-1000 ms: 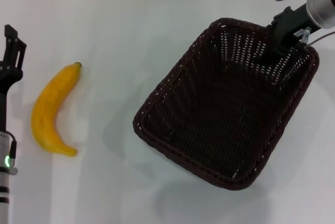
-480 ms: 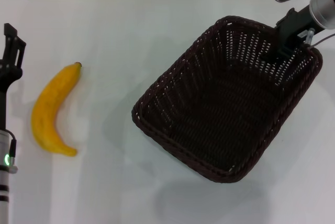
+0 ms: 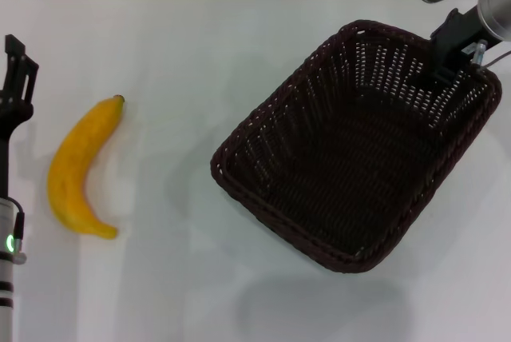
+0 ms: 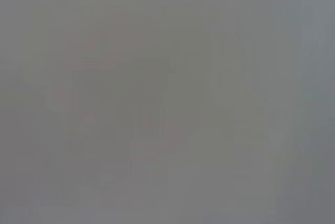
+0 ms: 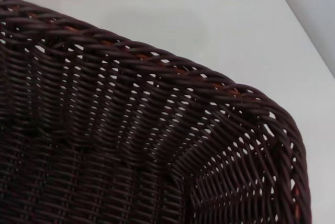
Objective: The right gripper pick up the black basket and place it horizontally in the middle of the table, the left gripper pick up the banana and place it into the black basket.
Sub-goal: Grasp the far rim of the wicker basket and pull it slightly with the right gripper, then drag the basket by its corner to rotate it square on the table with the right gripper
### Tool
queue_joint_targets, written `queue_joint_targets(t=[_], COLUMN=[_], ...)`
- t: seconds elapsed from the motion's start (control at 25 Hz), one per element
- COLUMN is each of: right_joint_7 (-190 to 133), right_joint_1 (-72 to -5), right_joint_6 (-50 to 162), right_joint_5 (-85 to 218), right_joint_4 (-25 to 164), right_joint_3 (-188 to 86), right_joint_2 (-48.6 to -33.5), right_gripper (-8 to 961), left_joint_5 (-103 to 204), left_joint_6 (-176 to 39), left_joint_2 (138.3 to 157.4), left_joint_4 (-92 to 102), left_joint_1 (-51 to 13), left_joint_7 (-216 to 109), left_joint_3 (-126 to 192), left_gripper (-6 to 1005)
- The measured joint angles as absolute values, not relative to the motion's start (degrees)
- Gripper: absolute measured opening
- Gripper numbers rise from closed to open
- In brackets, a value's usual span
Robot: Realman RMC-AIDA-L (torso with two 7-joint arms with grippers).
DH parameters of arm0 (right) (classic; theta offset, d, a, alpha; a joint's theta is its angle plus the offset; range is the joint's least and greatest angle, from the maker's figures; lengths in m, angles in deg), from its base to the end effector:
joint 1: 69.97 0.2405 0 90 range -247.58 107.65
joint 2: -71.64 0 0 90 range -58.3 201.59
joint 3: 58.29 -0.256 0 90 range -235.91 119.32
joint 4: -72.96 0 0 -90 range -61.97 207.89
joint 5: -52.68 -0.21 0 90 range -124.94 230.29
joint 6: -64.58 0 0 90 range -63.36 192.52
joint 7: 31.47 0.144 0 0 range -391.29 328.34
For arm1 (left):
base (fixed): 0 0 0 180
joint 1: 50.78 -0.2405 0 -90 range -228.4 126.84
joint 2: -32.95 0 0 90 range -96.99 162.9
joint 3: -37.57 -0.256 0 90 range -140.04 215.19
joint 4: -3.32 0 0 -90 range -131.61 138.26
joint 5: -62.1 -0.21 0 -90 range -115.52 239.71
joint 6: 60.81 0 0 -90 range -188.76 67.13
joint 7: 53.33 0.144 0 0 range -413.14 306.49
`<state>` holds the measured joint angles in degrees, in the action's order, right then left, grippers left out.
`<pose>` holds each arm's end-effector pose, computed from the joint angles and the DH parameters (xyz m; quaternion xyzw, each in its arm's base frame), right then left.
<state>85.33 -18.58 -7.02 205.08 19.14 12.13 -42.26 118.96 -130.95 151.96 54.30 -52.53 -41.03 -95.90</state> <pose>0.1684 0.4483 0.0228 -0.9454 0.0888 -0.2058 0.2368 -0.2811 0.2494 -0.0119 -0.5515 -0.2788 -0.3914 0.6819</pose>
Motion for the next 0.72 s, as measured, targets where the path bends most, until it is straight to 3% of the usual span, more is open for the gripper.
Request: queue_joint_targets(t=[0.36,0.72], right_joint_7=[93.3,110.9], right_joint_1=[-20.8,-27.1], right_joint_6=[-11.1,-17.0], right_joint_5=[210.5,213.3], right_joint_4=[12.7,0.2], right_joint_3=[12.2,12.3], right_joint_2=[-43.41,-43.54], right_gripper=[401,370], left_joint_5=[119.0,119.2], left_joint_6=[-131.0,-130.9], left_joint_2=[151.9,151.78], left_joint_4=[54.3,53.6], left_joint_1=[-52.2,-50.6], left_joint_7=[-41.3,-42.0], left_joint_3=[-95.8,-95.7], left_gripper=[878,878])
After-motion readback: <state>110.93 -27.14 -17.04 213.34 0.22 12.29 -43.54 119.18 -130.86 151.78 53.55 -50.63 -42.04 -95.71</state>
